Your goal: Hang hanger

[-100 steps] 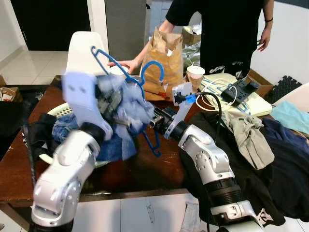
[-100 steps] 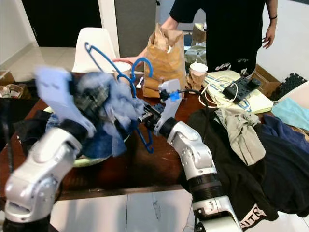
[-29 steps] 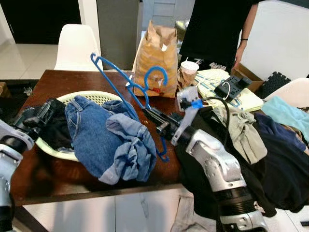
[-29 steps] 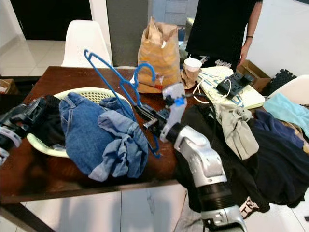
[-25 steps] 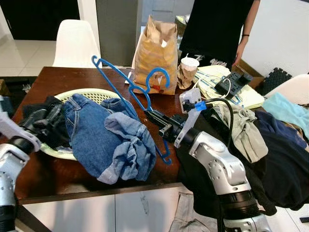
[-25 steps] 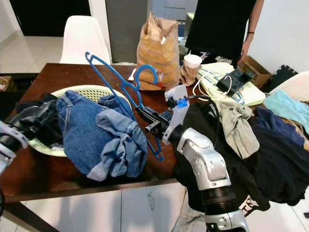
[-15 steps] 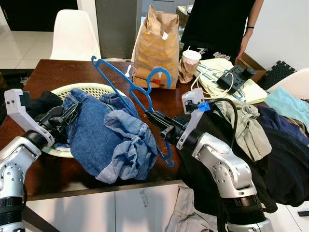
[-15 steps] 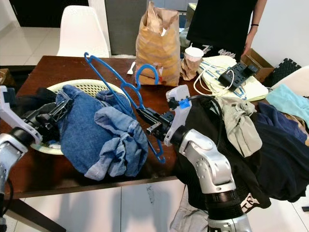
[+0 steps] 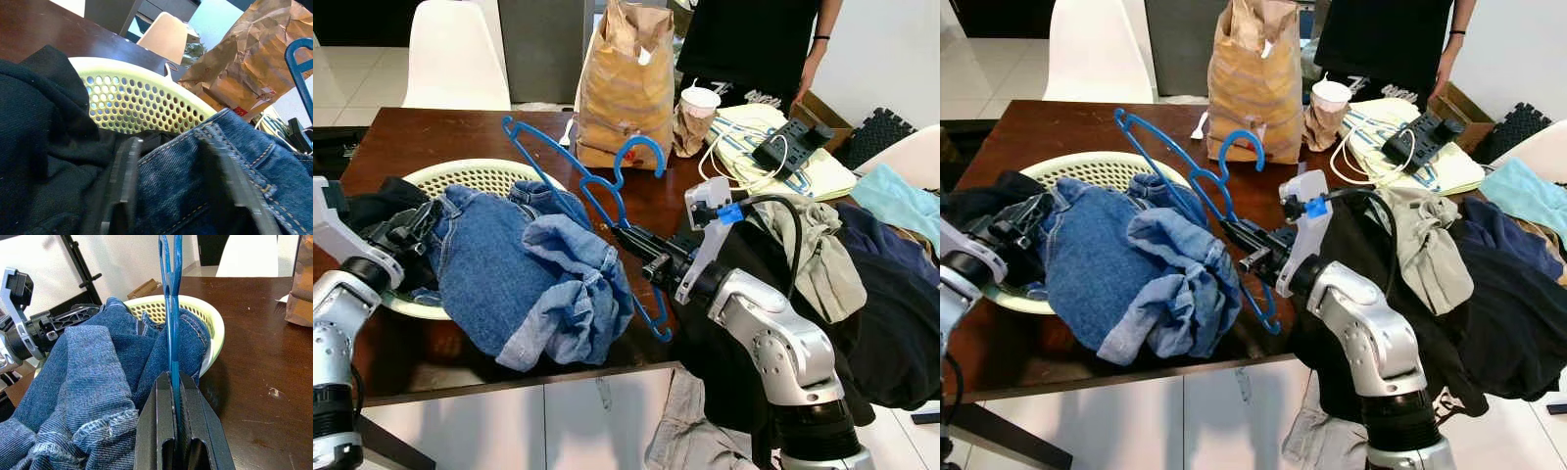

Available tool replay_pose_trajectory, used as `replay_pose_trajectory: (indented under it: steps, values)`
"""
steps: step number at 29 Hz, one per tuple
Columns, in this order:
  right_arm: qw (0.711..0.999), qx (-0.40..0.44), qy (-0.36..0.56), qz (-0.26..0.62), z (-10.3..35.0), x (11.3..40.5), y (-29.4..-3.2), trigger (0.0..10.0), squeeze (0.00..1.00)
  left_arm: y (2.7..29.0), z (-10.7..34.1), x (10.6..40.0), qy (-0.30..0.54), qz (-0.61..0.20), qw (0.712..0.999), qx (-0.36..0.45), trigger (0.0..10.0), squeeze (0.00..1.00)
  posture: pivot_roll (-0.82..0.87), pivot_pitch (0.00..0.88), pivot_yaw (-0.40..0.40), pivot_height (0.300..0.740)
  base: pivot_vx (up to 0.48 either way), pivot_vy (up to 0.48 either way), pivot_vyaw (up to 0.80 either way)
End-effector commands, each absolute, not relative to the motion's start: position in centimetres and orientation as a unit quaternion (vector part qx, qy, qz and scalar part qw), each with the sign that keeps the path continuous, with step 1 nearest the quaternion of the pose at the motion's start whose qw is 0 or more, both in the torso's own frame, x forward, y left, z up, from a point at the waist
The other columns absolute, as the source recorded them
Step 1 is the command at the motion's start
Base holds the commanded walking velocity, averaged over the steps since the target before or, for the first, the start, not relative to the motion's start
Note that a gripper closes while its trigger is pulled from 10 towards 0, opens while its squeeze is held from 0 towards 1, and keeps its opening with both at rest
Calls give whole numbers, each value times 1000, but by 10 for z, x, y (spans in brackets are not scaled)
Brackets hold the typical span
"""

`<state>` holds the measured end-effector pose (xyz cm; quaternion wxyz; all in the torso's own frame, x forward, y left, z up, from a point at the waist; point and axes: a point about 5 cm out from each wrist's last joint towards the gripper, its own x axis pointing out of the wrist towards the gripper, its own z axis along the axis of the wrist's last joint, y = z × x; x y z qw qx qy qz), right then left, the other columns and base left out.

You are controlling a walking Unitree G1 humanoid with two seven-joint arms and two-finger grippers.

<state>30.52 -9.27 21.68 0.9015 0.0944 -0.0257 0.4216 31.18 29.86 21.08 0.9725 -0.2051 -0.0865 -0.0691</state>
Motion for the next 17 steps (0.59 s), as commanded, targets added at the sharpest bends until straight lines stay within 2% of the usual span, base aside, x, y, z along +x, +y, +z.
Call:
replay_pose_trajectory:
  steps: [1, 14, 17]
  values:
    - [902, 97, -24, 420, 217, 303, -95, 10000, 0, 305, 205, 309, -74, -58, 974, -208, 0, 0, -81, 173, -94, 740, 0, 0, 0]
    - [903, 95, -31, 418, 223, 305, -96, 10000, 0, 298, 205, 308, -77, -82, 971, -213, 0, 0, -84, 166, -98, 740, 0, 0, 0]
    - [902, 96, -32, 419, 224, 305, -94, 10000, 0, 291, 218, 300, -70, -105, 991, -53, 0, 0, -79, 166, -98, 740, 0, 0, 0]
